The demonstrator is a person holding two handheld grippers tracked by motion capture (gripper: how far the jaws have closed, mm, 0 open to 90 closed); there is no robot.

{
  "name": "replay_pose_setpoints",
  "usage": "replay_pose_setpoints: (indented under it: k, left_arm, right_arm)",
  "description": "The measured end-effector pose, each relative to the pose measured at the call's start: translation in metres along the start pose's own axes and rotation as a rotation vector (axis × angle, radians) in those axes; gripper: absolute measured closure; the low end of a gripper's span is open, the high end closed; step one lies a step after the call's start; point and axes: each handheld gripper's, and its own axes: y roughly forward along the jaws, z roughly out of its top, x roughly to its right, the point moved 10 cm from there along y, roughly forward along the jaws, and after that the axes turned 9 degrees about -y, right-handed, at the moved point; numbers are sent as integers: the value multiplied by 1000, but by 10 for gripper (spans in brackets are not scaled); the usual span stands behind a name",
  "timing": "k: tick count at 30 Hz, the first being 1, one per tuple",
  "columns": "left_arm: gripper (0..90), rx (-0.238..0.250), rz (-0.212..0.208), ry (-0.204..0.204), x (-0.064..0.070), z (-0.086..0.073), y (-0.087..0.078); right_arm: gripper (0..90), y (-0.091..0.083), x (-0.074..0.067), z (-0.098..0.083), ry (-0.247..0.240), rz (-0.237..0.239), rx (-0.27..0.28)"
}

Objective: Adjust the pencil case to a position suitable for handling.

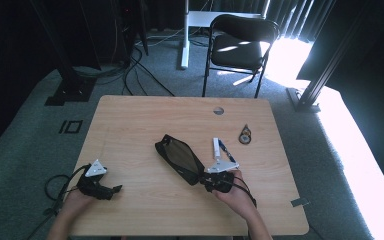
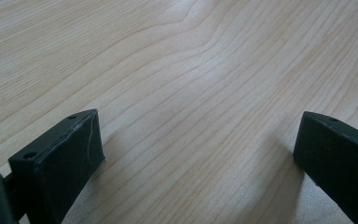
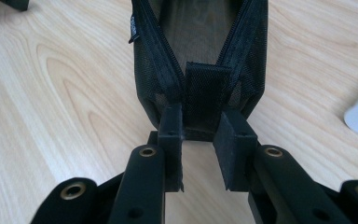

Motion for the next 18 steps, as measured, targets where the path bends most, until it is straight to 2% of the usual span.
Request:
replay_pose_setpoints:
  k: [18]
  left_arm:
    - [16, 0, -1, 0, 0, 0, 0]
  right_arm:
    - [728, -32, -2, -30, -6, -17, -26]
